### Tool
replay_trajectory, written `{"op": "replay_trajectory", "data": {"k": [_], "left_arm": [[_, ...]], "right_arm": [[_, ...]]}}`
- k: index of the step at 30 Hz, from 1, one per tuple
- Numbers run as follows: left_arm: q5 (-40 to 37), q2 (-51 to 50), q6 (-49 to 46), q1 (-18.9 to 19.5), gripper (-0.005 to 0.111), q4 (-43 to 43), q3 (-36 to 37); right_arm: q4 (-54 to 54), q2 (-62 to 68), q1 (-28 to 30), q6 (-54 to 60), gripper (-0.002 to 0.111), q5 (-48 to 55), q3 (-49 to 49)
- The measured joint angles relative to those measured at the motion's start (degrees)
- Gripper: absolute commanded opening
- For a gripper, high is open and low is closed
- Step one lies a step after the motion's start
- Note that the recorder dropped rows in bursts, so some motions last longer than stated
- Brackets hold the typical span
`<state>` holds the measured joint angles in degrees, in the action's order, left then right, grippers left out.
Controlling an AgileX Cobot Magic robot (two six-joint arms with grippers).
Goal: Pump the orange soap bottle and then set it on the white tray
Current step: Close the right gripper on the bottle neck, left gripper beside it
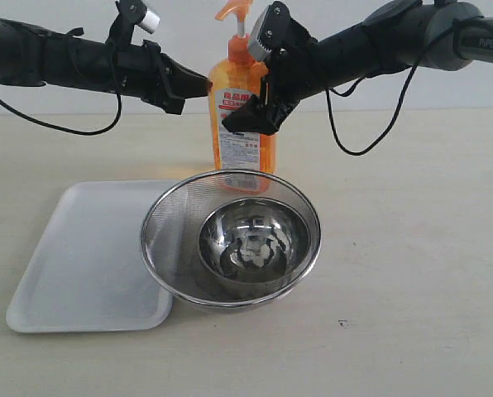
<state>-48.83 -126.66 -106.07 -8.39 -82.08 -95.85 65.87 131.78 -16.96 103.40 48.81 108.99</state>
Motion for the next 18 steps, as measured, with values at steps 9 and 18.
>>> {"op": "replay_trajectory", "data": {"k": [9, 18], "left_arm": [[1.36, -0.34, 0.24, -0.33, 0.005, 0.00, 0.00], [1.85, -0.34, 0.35, -0.65, 0.005, 0.00, 0.00]], "right_arm": [[-0.45, 0.00, -0.23, -0.99, 0.079, 0.35, 0.00], [-1.83, 0.00, -0.32, -3.53, 0.052, -0.10, 0.25]]}}
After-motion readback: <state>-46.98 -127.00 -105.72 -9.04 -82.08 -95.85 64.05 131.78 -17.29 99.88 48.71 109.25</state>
